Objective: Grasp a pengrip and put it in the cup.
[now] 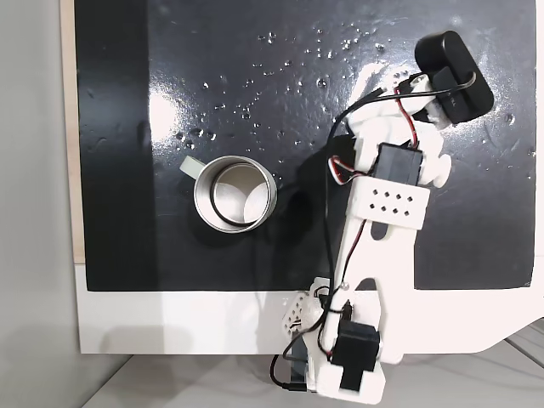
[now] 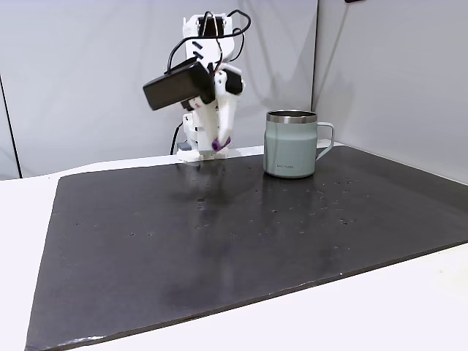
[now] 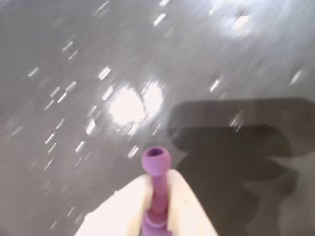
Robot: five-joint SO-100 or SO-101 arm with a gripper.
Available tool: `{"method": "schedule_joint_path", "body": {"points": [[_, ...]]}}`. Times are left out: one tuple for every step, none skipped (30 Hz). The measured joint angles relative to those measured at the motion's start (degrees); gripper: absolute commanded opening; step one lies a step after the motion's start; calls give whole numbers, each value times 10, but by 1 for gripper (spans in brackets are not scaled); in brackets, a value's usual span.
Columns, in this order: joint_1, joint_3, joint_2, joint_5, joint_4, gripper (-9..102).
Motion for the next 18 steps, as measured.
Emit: {"method": "schedule_joint_path", "body": {"points": [[-14, 0, 22, 12, 21, 0], [-29, 0, 44, 24, 41, 0], [-44, 0, 66, 34, 62, 0], [-60, 0, 87, 44, 83, 0], [-75, 0, 106, 54, 100, 0], [-90, 0, 126, 63, 116, 0], [-104, 0, 143, 75, 133, 0], [-118, 1, 160, 87, 147, 0], [-132, 1, 175, 98, 161, 0], [-145, 1, 191, 112, 174, 0], [-159, 1, 203, 125, 185, 0], [-176, 1, 216, 139, 196, 0], [-193, 1, 228, 155, 207, 0], [-212, 1, 237, 169, 214, 0], [-234, 1, 248, 185, 220, 0], [-253, 1, 255, 201, 224, 0], [-268, 1, 260, 218, 225, 0], [-282, 1, 263, 234, 227, 0]]}}
